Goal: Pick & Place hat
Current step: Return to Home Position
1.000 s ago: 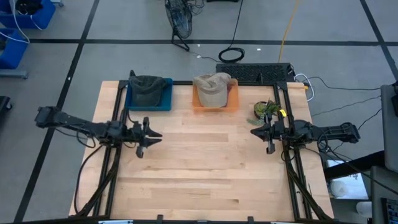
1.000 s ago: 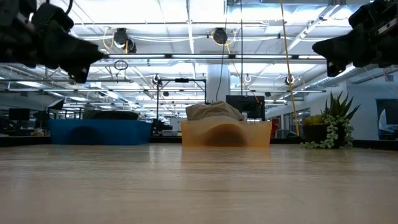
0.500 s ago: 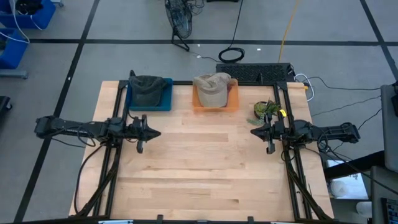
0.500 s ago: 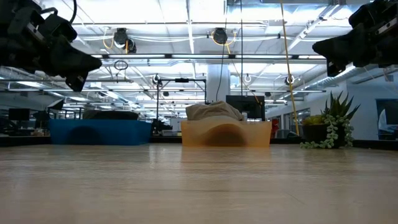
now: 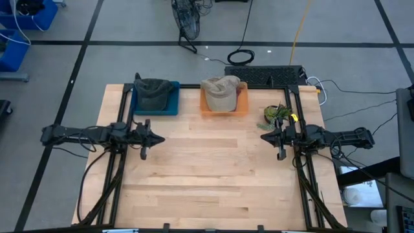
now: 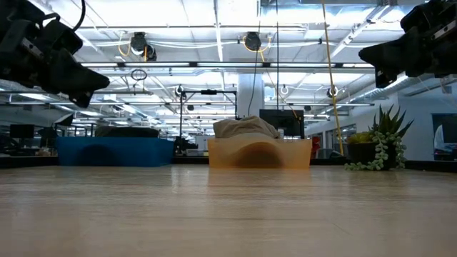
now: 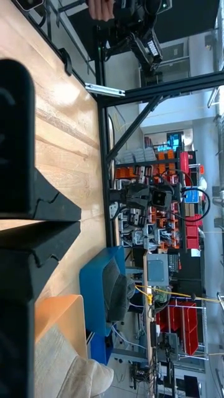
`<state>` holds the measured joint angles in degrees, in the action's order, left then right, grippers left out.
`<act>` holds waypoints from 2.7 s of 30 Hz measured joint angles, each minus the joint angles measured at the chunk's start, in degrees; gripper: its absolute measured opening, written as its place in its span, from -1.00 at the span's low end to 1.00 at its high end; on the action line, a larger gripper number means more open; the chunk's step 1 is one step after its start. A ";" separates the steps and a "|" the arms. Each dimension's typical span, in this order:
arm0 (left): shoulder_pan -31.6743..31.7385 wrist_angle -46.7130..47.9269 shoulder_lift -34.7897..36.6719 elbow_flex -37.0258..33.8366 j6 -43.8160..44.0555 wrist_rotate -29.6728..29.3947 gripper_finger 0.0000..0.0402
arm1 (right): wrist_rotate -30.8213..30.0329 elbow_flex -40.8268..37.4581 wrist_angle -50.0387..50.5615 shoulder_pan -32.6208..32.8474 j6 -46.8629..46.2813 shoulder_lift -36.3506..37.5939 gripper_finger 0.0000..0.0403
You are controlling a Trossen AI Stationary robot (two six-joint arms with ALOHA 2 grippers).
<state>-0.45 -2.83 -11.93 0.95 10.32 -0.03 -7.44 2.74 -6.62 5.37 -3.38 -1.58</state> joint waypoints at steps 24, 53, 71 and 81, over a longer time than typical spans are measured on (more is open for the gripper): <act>0.00 2.30 2.26 0.07 -6.19 0.17 -0.98 | 0.02 0.00 0.01 0.00 -0.02 0.01 -1.00; -0.02 7.54 11.86 4.30 -5.76 0.00 -0.94 | 0.02 -0.01 -0.02 -0.01 0.00 0.02 -1.00; -0.11 0.96 11.46 -0.22 -7.84 -0.44 -0.94 | 0.02 0.00 -0.02 0.00 0.00 0.00 -1.00; -0.11 0.94 11.46 -0.24 -8.56 -0.44 -0.72 | 0.02 0.00 0.01 -0.02 0.00 0.00 -1.00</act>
<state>-0.56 -1.89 -0.47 0.71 1.76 -0.47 -7.42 2.74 -6.61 5.35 -3.38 -1.58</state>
